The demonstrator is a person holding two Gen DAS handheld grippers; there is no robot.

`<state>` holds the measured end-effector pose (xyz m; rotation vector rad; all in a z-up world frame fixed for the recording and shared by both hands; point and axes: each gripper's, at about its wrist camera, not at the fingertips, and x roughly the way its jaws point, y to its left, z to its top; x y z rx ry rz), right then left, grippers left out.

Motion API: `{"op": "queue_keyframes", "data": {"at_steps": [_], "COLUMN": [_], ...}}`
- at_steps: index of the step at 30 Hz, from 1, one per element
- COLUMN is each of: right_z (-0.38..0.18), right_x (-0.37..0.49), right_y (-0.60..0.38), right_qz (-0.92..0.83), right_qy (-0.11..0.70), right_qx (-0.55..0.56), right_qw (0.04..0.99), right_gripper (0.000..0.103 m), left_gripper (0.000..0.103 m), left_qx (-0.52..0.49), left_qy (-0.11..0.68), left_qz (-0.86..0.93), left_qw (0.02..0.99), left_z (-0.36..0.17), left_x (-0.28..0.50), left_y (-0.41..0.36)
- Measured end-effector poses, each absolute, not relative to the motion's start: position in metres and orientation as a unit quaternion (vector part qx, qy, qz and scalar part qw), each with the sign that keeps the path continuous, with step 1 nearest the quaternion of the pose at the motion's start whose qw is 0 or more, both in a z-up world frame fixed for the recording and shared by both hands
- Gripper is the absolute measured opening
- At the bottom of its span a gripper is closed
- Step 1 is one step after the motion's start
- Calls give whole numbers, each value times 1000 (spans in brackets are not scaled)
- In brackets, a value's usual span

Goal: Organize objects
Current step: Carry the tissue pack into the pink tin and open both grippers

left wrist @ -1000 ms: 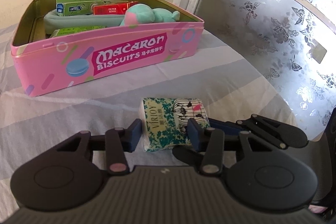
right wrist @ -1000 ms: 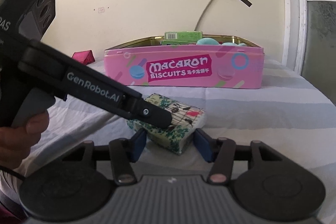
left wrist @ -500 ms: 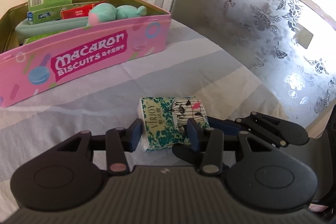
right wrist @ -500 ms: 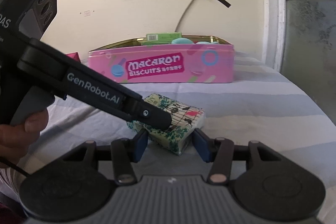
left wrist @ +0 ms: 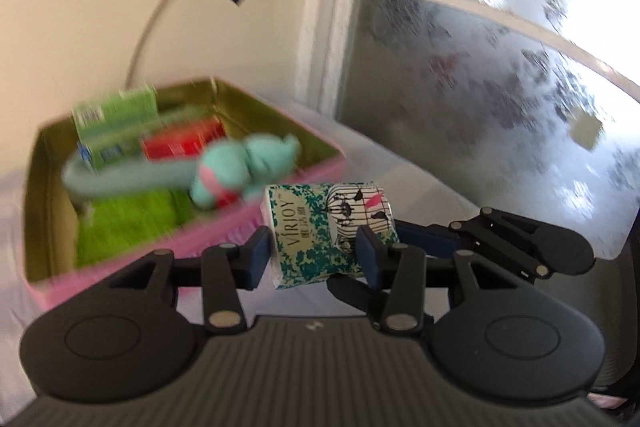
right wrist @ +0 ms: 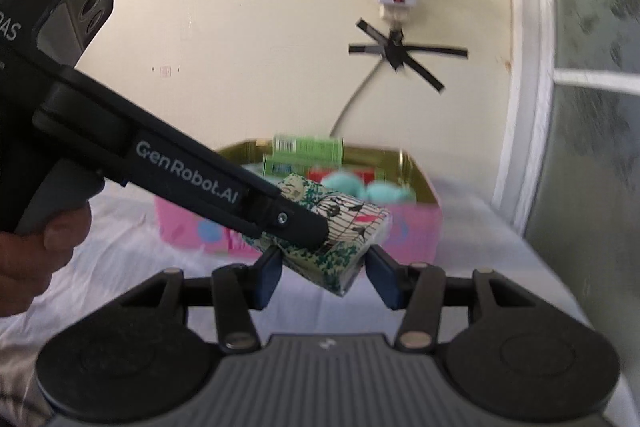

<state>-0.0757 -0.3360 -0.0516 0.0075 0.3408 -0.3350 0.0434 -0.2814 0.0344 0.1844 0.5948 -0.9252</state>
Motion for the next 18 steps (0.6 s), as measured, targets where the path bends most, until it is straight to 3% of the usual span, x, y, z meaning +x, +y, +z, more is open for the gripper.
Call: {"op": "queue_keyframes", "data": {"at_steps": [18], "right_z": [-16], "right_x": [110], "right_y": [-366], "right_qz": [-131], "right_qy": [195], "right_qx": [-69], "right_qw": [970], "right_gripper": [48], "left_gripper": [49], "left_qx": [93], "left_qy": [233], "left_qz": [-351], "left_qw": [902], "left_z": [62], "left_x": [161], "left_y": [-303]}}
